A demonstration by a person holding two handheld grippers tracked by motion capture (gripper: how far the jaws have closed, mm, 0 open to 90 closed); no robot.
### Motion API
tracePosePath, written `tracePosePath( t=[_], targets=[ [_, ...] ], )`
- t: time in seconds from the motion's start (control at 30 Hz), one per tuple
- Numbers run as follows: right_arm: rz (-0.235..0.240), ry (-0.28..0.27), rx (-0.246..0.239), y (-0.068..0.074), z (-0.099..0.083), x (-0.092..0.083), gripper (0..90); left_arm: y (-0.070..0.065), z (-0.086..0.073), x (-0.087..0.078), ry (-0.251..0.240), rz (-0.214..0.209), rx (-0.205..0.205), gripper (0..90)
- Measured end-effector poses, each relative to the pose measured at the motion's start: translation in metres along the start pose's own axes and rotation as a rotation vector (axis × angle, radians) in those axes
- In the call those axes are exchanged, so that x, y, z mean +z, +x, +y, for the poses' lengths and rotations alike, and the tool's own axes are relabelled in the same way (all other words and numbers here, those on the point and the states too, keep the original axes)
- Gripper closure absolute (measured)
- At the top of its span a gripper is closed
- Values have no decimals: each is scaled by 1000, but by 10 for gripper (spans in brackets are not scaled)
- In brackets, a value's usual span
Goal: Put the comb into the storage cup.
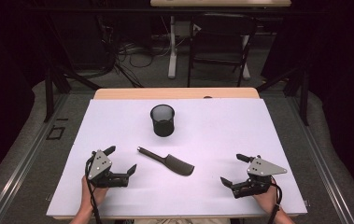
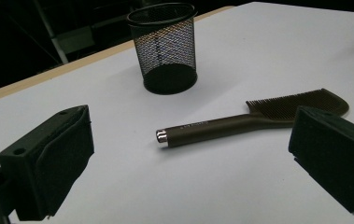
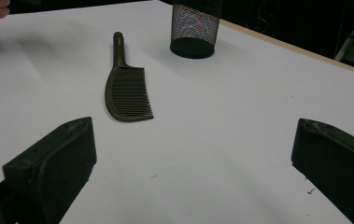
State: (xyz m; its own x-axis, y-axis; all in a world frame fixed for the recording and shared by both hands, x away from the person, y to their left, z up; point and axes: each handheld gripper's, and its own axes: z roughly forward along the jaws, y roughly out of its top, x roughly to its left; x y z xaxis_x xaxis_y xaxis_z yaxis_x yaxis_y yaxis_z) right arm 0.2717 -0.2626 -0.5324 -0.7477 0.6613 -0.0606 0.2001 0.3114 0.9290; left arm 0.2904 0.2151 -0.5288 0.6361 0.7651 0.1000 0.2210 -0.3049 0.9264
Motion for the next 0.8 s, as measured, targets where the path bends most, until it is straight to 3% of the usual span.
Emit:
tracePosePath(
  t=[0.47,0.8],
  targets=[
    [-1,1,1,0,0,0,0,2,9,16,34,-30,-5,2],
    [3,3,4,-2,-1,-1,0,6,15,29,51,-26,-11,0]
  ],
)
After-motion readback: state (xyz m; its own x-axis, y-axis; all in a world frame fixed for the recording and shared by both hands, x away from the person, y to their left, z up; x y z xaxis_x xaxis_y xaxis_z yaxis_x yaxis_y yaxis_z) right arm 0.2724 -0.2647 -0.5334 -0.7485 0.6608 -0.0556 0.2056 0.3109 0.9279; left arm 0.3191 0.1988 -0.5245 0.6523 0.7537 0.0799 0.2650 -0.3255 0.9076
